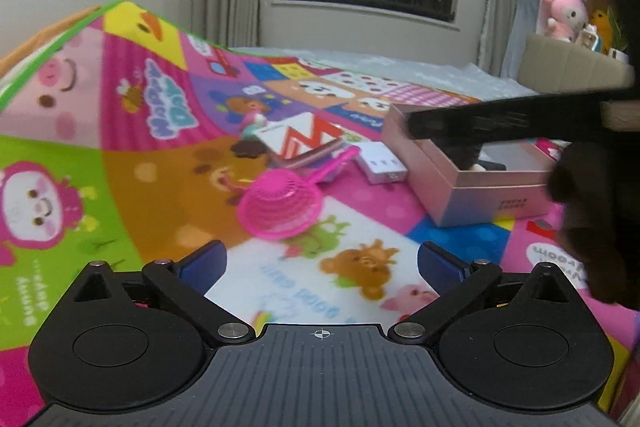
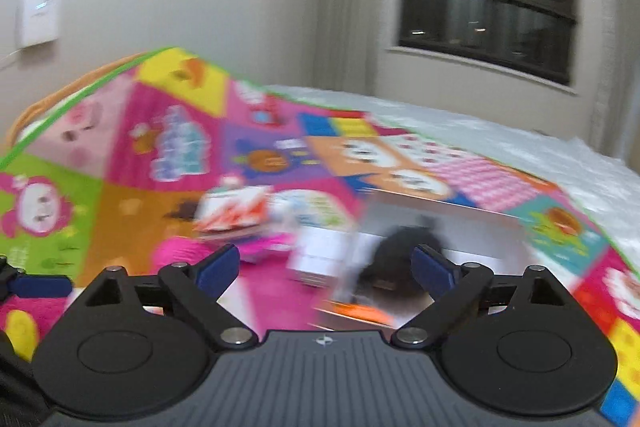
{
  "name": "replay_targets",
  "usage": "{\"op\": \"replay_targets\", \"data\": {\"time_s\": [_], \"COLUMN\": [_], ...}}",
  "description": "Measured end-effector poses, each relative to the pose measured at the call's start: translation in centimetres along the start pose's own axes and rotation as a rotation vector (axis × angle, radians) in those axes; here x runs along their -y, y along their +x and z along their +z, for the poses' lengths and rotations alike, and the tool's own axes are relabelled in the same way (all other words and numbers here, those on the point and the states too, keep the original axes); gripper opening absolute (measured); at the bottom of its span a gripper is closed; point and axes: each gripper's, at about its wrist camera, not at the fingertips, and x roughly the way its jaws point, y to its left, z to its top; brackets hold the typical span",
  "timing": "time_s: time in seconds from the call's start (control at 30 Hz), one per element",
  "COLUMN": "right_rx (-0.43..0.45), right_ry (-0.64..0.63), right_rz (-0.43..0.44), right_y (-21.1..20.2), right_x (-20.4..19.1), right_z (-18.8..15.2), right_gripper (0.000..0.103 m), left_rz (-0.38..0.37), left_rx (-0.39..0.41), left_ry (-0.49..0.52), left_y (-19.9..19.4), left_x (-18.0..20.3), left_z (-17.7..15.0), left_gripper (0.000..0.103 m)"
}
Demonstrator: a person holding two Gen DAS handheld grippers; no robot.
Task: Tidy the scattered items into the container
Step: 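Grasp the red-and-white 'M' card with the right tool, then lower the card onto the mat and open the right tool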
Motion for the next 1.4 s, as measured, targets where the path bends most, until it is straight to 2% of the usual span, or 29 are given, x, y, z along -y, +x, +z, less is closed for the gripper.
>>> {"op": "replay_targets", "data": {"time_s": [0.1,0.2,0.3,0.47,0.53,0.6,0.67,0.77,0.93,1.1,1.27,1.4], "right_rx": [-0.031,-0.016,-0.047,-0.138,-0.136,-0.182,-0.228,-0.289,-0.27,-0.244,-0.258,-0.262], "right_ry": [-0.042,-0.159,-0.233,-0.275,-0.242,-0.17,-0.097,-0.08,-0.139,-0.076,0.023,0.058], "right_rz": [0.035,-0.025,-0.038,-0.076,-0.082,-0.037,0.025,0.06,0.038,0.072,0.063,-0.022], "right_y": [3.4,7.2,11.6,17.7,18.4,18.5,18.1,17.3,14.1,7.4,-0.1,-4.4], "right_x": [-2.8,-5.5,-7.4,-8.5,-7.9,-7.0,-6.0,-5.7,-6.1,-3.9,-0.7,1.4], "right_z": [1.8,2.6,3.2,3.7,3.7,4.0,3.8,2.8,0.9,-1.3,-5.4,-9.2], "right_gripper": [0.09,0.092,0.093,0.099,0.103,0.103,0.098,0.079,0.078,0.078,0.079,0.08], "left_rz": [-0.022,-0.029,-0.029,-0.035,-0.038,-0.039,-0.042,-0.054,-0.053,-0.04,-0.027,-0.003], "left_rx": [-0.006,-0.007,-0.01,-0.02,-0.028,-0.038,-0.048,-0.047,-0.05,-0.074,-0.092,-0.094], "left_ry": [-0.012,-0.01,-0.028,-0.067,-0.075,-0.079,-0.086,-0.085,-0.065,-0.04,-0.015,0.011], "left_y": [-0.5,-0.7,-0.6,-0.2,0.0,0.2,0.4,0.2,-0.5,-0.5,0.8,3.2], "left_x": [-1.1,-2.0,-3.0,-4.5,-4.9,-5.0,-4.9,-4.4,-3.3,-2.6,-1.6,-0.8], "left_z": [-0.2,-0.6,-0.9,-1.3,-1.6,-1.8,-1.9,-2.0,-2.2,-2.5,-2.4,-1.3], "left_gripper": [0.103,0.103,0.103,0.103,0.103,0.103,0.103,0.103,0.103,0.103,0.103,0.103]}}
